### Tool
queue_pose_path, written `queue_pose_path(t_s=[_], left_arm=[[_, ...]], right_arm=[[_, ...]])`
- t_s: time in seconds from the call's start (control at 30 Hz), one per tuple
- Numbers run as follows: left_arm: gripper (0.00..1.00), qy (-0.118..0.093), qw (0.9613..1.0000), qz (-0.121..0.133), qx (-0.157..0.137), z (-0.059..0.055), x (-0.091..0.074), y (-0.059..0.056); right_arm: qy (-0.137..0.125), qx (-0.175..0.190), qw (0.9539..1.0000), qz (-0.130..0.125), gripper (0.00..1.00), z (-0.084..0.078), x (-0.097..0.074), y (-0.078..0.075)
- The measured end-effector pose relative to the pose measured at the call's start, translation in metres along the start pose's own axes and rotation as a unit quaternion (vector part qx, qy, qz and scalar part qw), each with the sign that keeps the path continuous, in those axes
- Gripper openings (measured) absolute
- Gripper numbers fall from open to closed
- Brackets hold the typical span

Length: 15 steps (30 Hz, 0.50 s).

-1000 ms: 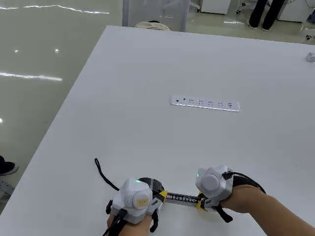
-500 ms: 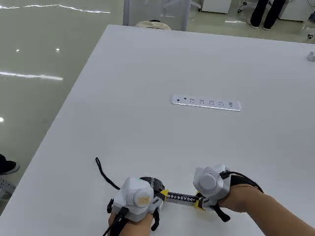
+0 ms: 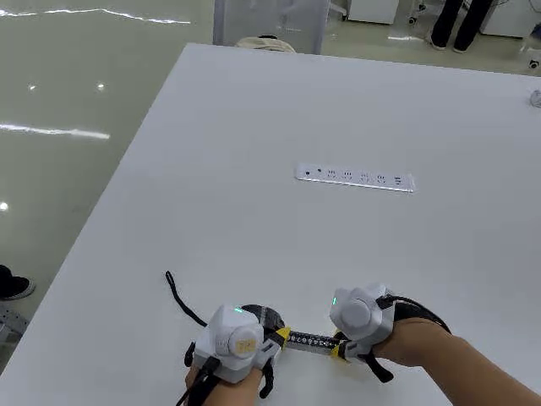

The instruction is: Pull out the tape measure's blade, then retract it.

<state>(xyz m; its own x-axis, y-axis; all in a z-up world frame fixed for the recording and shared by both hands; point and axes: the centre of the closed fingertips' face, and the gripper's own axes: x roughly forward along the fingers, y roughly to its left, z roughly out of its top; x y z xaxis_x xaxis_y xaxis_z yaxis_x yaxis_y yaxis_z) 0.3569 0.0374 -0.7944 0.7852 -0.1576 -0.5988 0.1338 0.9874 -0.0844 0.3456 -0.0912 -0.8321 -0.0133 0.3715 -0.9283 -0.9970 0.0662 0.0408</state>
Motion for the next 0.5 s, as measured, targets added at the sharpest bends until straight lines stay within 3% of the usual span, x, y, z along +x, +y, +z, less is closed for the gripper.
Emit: queue_pose_path(t_s=[0.5], left_arm=[[0.59, 0.0, 1.0, -0.002, 0.0, -0.0002, 0.0007, 0.0007]], right_arm=[[-0.005, -0.004, 1.0, 0.004, 0.15, 0.0074, 0.0024, 0.0021]])
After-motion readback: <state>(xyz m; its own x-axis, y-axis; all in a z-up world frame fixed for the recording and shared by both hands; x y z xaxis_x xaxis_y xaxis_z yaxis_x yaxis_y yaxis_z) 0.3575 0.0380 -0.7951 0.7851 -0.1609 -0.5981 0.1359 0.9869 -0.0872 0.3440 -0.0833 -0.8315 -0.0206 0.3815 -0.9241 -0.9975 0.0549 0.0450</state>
